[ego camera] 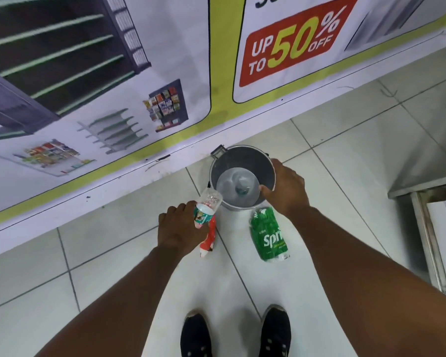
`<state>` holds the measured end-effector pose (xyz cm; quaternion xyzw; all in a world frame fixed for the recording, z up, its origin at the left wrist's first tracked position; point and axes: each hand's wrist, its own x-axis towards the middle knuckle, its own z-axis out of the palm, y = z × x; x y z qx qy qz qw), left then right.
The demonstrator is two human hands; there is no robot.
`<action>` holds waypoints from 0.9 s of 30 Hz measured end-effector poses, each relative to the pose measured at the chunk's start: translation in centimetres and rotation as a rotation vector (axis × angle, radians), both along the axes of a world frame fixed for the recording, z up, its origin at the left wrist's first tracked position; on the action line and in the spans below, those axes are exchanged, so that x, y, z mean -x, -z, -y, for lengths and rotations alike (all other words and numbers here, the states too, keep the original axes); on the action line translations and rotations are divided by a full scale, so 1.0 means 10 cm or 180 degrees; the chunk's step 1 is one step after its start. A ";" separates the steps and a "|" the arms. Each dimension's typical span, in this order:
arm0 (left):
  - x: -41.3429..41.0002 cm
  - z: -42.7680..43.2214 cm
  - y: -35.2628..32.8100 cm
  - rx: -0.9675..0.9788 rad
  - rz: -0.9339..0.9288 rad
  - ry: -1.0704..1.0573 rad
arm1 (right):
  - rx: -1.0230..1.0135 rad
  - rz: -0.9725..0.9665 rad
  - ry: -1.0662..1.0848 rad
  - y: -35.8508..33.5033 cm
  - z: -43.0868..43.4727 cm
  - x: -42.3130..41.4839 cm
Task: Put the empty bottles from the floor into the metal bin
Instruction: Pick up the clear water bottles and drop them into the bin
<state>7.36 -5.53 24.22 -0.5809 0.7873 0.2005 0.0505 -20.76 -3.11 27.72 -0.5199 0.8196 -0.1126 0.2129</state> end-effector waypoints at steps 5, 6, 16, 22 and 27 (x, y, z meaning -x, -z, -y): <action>-0.09 -0.03 0.04 -0.0049 0.0183 0.0032 | 0.0062 -0.0112 -0.0104 -0.06 -0.22 0.18; -0.07 -0.02 0.04 -0.0047 0.0203 0.0044 | 0.0044 -0.0150 -0.0088 -0.07 -0.27 0.25; 0.81 0.41 -0.16 -0.0170 0.0212 0.0385 | -0.0221 -0.0319 0.0032 -0.22 -0.49 0.84; 1.34 0.72 -0.27 -0.0457 -0.0843 -0.0309 | -0.0322 -0.0282 0.0076 -0.21 -0.54 1.03; 1.24 0.78 -0.16 -0.0753 -0.0440 -0.0508 | -0.0414 -0.0203 0.0105 -0.13 -0.61 1.04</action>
